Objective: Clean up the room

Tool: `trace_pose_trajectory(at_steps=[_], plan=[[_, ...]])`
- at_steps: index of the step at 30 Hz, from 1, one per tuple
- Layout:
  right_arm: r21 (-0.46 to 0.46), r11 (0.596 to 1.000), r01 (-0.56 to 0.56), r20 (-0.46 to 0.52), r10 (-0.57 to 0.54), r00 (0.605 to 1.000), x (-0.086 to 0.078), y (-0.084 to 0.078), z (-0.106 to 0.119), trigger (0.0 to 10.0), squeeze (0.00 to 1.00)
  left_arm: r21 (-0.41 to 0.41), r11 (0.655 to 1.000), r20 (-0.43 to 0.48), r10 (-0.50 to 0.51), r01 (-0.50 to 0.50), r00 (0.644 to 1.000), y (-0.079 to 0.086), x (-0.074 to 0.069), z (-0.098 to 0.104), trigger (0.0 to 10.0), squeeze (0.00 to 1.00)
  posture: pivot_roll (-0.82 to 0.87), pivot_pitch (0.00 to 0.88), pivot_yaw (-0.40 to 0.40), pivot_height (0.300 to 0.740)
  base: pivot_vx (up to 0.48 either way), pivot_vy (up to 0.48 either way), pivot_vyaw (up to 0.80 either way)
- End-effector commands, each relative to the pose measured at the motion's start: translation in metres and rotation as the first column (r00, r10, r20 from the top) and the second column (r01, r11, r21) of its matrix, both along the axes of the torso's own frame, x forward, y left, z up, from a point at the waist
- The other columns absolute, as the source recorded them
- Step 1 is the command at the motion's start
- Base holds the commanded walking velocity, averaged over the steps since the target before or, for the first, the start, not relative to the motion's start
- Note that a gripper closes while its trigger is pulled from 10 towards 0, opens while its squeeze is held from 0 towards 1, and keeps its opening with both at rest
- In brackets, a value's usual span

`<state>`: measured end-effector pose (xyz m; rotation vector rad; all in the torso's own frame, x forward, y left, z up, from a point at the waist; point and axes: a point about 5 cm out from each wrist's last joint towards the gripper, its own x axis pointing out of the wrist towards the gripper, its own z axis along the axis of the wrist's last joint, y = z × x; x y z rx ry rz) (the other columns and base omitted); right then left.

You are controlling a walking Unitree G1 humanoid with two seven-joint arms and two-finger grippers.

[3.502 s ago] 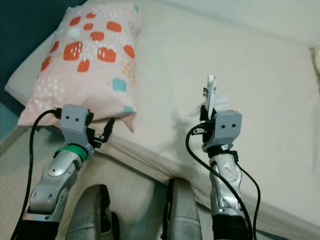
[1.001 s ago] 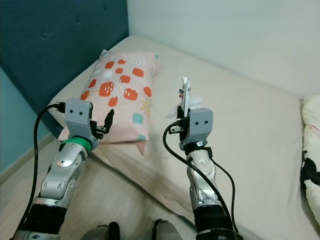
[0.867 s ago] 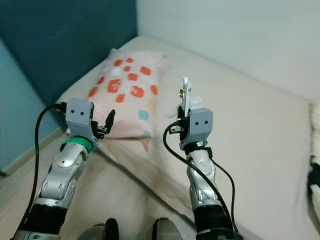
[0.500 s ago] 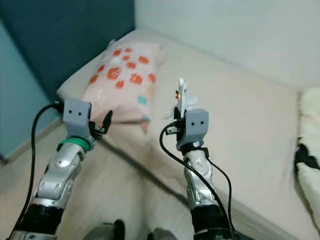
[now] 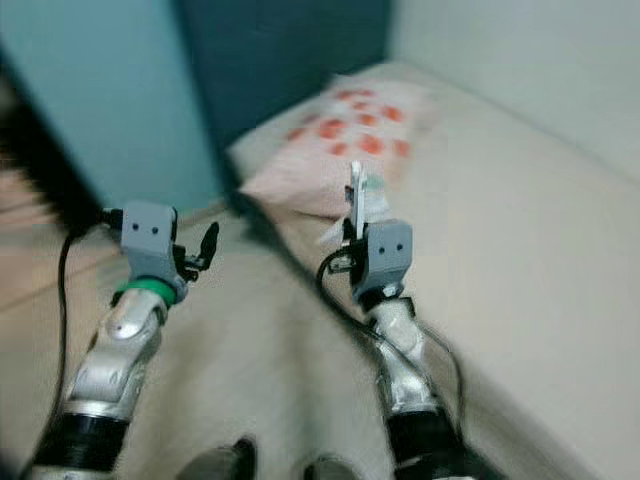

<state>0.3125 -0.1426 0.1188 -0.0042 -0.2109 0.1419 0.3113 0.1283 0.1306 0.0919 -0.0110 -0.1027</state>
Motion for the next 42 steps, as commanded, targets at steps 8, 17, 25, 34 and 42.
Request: trace_pose_trajectory(at_steps=[8,17,25,34,42], plan=[[0.115,0.993,0.022,-0.037,-0.018,0.999,0.002,-0.003,-0.003,10.0,0.00,0.036,0.999,-0.029,-0.016,0.017,0.999,-0.006,0.002,-0.003,10.0,0.00,0.00,0.000,0.024,0.734,0.000,0.000,0.74],[0.113,0.993,-0.027,-0.030,0.030,0.999,0.001,0.004,-0.003,10.0,0.00,0.065,0.998,-0.035,-0.020,0.022,0.999,-0.006,0.003,-0.003,10.0,0.00,0.00,0.000,0.027,0.734,0.000,0.000,0.72],[0.108,0.993,-0.052,-0.032,0.056,0.998,0.000,0.009,-0.004,10.0,0.00,0.073,0.997,-0.042,-0.010,0.013,0.999,-0.003,0.003,-0.005,10.0,0.00,0.00,0.000,0.027,0.734,0.000,0.000,0.71],[0.074,0.991,-0.110,-0.027,0.112,0.993,-0.002,0.015,-0.005,10.0,0.00,0.088,0.996,-0.047,-0.005,0.009,0.999,-0.003,0.003,-0.006,10.0,0.00,0.00,0.000,0.030,0.734,0.000,0.000,0.71],[0.051,0.993,-0.108,-0.083,0.112,0.990,-0.006,0.013,-0.021,10.0,0.00,0.158,0.986,-0.134,0.063,-0.042,0.989,0.014,-0.006,-0.040,10.0,0.00,0.00,0.000,0.026,0.734,0.000,0.000,0.70]])
